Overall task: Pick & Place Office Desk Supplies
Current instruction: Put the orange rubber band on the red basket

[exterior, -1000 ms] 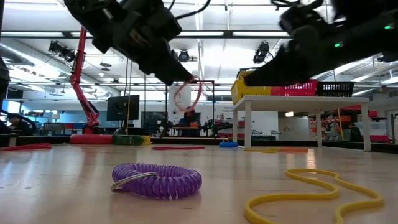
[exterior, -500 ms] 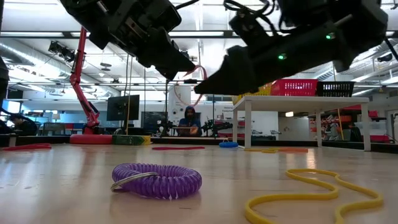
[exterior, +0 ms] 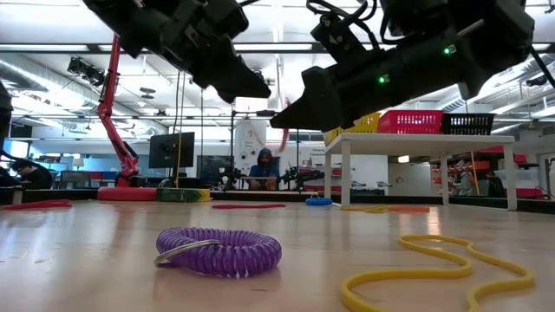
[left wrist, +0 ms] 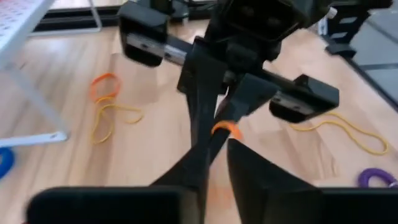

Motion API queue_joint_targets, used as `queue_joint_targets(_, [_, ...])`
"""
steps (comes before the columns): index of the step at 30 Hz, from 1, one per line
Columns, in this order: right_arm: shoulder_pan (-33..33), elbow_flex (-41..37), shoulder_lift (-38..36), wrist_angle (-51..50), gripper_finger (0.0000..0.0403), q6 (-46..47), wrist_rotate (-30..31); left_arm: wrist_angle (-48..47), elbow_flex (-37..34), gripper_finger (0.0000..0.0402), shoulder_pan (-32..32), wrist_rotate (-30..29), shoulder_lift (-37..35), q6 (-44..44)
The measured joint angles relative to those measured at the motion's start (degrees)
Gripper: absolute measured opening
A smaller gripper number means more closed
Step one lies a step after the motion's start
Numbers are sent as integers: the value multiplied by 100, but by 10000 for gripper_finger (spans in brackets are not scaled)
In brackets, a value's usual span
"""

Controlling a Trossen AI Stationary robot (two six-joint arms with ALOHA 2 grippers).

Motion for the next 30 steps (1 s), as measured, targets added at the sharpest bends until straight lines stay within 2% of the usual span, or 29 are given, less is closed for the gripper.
queue_joint_targets(5, [0,-10,0,-48,4,10,3,-438,-217,130,-4,-408,-470,100])
queue_joint_targets(9, [0,-57,0,-56,4,15,7,12,-938,146,-11,-713,-780,88])
queue_joint_targets(12, [0,-57,0,-56,2,15,49,1206,-1729,130,-9,-1056,-1018,-89])
queue_joint_targets(17, [0,-59,-229,-289,2,15,218,4188,-3039,89,-2,-1192,-1098,-268])
queue_joint_targets(19, [2,-59,-507,-530,1,14,481,4998,-3383,75,-4,-1376,-1096,-306])
queue_joint_targets(22, [2,-59,-1148,-1037,1,42,883,5559,-3715,61,-2,-1789,-1096,-361])
queue_joint_targets(30, [-341,-58,-3413,-3289,1,564,1484,5551,-3895,56,-9,-1888,-1093,-553])
